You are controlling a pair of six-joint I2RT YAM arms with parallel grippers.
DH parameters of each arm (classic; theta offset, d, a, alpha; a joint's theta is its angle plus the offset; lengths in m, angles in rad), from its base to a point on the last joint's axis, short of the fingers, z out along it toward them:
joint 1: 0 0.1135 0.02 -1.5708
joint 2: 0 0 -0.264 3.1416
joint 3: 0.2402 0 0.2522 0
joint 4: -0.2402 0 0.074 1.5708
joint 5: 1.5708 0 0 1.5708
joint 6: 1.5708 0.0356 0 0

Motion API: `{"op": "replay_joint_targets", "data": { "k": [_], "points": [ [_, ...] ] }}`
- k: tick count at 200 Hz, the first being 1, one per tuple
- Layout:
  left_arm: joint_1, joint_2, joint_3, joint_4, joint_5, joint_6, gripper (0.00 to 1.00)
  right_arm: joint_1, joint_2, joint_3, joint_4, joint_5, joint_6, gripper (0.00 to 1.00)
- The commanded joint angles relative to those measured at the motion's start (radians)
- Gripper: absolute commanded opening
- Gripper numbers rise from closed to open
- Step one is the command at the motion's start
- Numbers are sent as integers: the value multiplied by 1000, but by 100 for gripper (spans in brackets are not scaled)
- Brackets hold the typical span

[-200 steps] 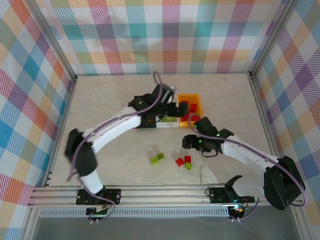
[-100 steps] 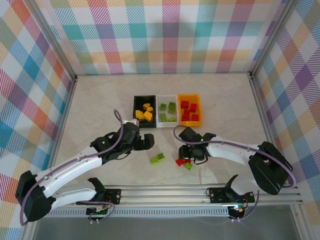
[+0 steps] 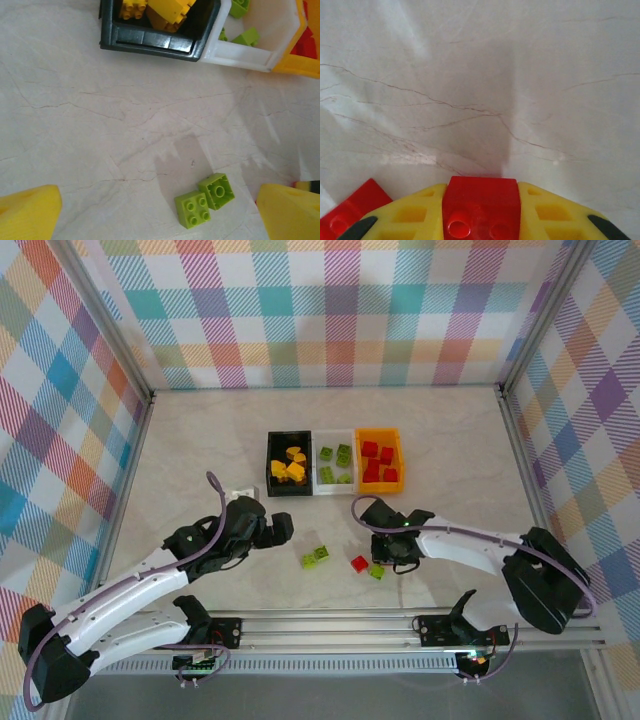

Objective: Sort the legos into containers by color

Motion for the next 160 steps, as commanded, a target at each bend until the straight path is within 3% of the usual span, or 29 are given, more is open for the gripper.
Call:
{"op": "replay_joint_targets", "data": {
  "k": [1,39,75,113,129,146,160],
  "points": [
    [-10,-17,-18,-31,-28,-14,100,-45,-75,112,-67,58,-99,23],
    [-9,-23,-33,-32,-25,-33,100,-191,8,342,-29,44,-247,24],
    [-10,-29,-39,-51,-11,-44,100,-305,270,575,30,25,-304,28],
    [-11,-71,-56,-81,-13,-60,100,-338,507,826,-9,50,-334,31],
    [-10,-93,-65,-87,-15,-64,100,-344,546,887,-37,52,-336,41],
    [-10,-106,-69,-93,-17,-66,100,-344,539,898,-47,50,-340,63],
    [-10,-111,-66,-98,-20,-65,100,-343,493,860,-35,37,-342,69]
  ]
}}
